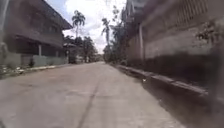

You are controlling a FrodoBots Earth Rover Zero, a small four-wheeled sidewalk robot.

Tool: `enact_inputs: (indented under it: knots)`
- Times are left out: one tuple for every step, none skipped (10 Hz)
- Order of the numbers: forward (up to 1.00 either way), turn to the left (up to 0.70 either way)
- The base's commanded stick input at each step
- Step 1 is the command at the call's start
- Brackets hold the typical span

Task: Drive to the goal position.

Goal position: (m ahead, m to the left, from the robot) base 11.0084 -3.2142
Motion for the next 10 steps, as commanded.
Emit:
enact_inputs:
  knots:
    - [1.00, 0.02]
    - [1.00, 0.02]
    - [1.00, 0.00]
    - [1.00, -0.02]
    - [1.00, -0.03]
    - [1.00, -0.04]
    - [1.00, -0.38]
    - [1.00, -0.39]
    - [1.00, -0.39]
    - [1.00, -0.21]
